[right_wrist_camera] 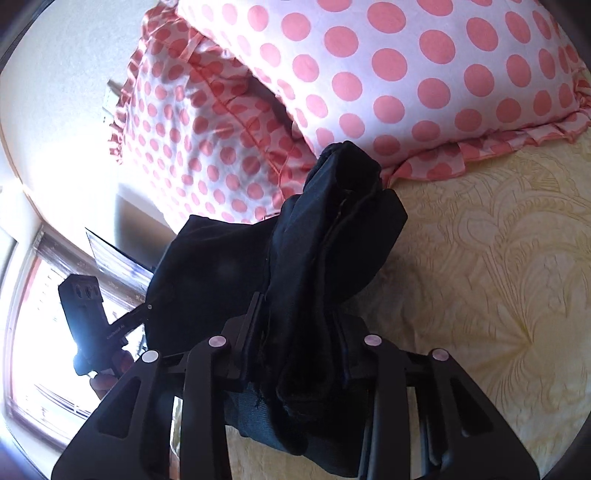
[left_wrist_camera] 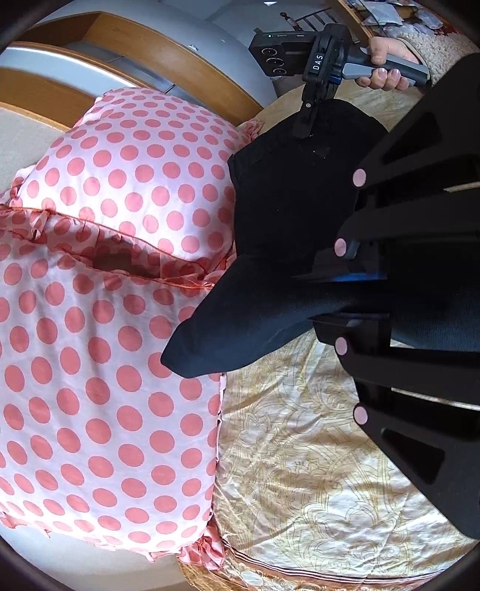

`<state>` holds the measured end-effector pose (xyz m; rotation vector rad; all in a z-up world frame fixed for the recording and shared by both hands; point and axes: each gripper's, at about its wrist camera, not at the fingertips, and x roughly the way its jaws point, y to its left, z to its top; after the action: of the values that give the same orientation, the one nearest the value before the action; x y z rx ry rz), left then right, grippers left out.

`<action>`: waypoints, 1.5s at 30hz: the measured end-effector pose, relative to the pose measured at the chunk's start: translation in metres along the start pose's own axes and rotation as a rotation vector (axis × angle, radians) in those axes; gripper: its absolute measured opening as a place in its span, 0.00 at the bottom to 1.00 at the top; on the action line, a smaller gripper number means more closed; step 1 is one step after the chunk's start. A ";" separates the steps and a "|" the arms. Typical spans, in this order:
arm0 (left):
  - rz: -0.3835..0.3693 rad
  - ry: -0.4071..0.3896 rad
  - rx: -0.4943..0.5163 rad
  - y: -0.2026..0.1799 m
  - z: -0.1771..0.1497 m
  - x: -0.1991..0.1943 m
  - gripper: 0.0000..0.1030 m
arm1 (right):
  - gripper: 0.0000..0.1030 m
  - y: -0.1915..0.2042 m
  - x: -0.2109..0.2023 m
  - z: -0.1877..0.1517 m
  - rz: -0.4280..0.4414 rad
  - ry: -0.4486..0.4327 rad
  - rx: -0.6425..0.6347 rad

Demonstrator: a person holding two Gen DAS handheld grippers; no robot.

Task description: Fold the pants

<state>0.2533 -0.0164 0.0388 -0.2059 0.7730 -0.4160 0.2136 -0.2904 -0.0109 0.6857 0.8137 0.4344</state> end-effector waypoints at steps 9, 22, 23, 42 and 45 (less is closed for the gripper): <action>0.074 0.081 -0.091 0.040 -0.026 0.034 0.35 | 0.43 -0.015 0.013 -0.016 -0.176 -0.002 -0.051; 0.175 -0.093 0.053 -0.021 -0.068 -0.040 0.87 | 0.52 0.091 -0.017 -0.085 -0.408 -0.144 -0.469; 0.159 -0.078 0.067 -0.030 -0.074 -0.036 0.87 | 0.52 0.093 -0.013 -0.089 -0.394 -0.127 -0.465; 0.284 0.007 0.146 -0.052 -0.117 0.019 0.98 | 0.92 0.092 0.009 -0.114 -0.497 -0.116 -0.389; 0.306 -0.026 0.168 -0.058 -0.125 0.006 0.98 | 0.98 0.105 -0.002 -0.131 -0.562 -0.180 -0.425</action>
<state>0.1518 -0.0749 -0.0333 0.0644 0.7265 -0.1862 0.0996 -0.1668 -0.0004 0.0831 0.6776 0.0259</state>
